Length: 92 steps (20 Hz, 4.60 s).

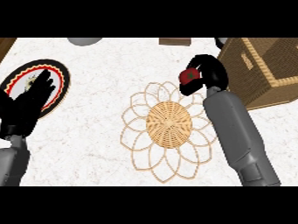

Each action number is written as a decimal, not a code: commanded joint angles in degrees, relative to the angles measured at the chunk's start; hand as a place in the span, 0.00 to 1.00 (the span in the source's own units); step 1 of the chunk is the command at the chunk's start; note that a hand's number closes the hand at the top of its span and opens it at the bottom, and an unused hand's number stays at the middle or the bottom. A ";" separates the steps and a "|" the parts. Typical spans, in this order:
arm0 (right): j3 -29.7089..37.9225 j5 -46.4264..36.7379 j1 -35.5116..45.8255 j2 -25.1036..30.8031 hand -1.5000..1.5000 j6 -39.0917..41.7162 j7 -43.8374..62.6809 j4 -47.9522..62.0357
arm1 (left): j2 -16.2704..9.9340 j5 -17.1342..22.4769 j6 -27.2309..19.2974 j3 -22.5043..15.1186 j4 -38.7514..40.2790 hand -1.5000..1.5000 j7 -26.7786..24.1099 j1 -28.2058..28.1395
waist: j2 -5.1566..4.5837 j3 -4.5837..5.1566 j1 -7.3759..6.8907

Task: Pick the tomato from the placemat and place it in the basket

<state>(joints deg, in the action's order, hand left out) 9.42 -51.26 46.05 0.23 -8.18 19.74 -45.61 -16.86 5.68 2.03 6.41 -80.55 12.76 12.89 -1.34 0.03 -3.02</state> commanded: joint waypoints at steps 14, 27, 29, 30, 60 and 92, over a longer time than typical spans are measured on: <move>2.68 -24.99 28.75 -0.22 1.00 -35.54 44.54 11.49 | 1.66 -1.42 0.87 -3.71 0.26 0.50 1.26 4.22 | -0.53 0.57 -5.30; 5.70 -41.64 42.60 9.45 1.00 -29.59 58.33 21.93 | 1.69 -1.13 0.65 -3.02 1.39 0.50 1.93 5.93 | -1.08 0.37 -4.04; 6.73 -42.80 43.36 10.30 1.00 -28.74 59.97 23.17 | 1.89 -2.03 -0.03 -3.22 2.14 0.50 1.28 5.49 | -1.13 0.34 -3.59; 6.91 -44.02 43.19 10.94 1.00 -27.81 61.43 23.99 | 1.64 -1.98 0.11 -3.25 1.68 0.50 1.84 5.55 | -0.99 0.33 -3.50; 20.76 -59.52 25.74 15.06 0.00 -36.12 65.46 16.70 | 1.39 -1.19 -0.29 -0.11 3.33 0.50 -1.17 1.93 | 0.33 0.01 1.06; 18.50 -55.78 1.05 -0.21 0.00 -41.50 61.64 -28.85 | -0.12 -0.35 0.00 2.29 2.62 0.50 1.03 -1.32 | 3.43 0.01 3.60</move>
<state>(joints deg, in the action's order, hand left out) 33.27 -111.52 52.39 0.35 -52.60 73.24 -69.08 -16.37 4.60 1.76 7.74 -77.87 13.12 12.06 1.68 0.07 0.55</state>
